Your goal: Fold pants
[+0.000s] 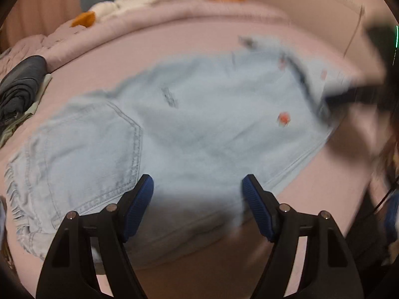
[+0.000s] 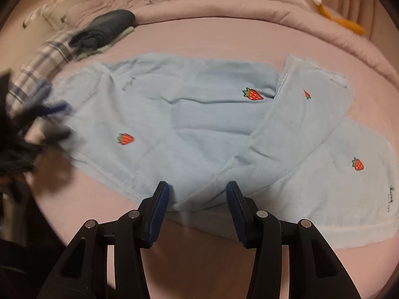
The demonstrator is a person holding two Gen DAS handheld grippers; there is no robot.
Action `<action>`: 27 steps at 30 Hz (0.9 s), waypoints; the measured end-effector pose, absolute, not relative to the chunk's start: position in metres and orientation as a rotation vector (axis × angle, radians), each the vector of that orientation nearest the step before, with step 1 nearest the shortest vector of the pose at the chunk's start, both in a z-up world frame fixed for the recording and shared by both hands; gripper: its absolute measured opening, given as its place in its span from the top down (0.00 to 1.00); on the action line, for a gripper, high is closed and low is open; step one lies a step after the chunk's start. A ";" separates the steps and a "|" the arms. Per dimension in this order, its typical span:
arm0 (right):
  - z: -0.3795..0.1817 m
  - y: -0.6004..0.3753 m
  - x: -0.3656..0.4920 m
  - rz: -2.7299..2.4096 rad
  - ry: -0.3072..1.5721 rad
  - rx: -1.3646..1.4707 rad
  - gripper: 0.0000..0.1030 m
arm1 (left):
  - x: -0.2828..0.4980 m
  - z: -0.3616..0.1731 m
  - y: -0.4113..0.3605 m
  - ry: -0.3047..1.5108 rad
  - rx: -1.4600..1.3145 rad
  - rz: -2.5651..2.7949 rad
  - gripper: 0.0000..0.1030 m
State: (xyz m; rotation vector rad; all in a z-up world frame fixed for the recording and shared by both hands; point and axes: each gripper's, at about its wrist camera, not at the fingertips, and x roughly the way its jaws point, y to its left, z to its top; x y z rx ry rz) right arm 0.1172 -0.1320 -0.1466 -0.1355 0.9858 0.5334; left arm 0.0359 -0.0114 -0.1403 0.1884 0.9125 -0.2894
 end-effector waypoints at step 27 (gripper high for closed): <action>-0.086 -0.303 0.184 -0.044 0.707 0.404 0.96 | 0.037 -0.139 0.012 0.896 0.022 -0.358 0.25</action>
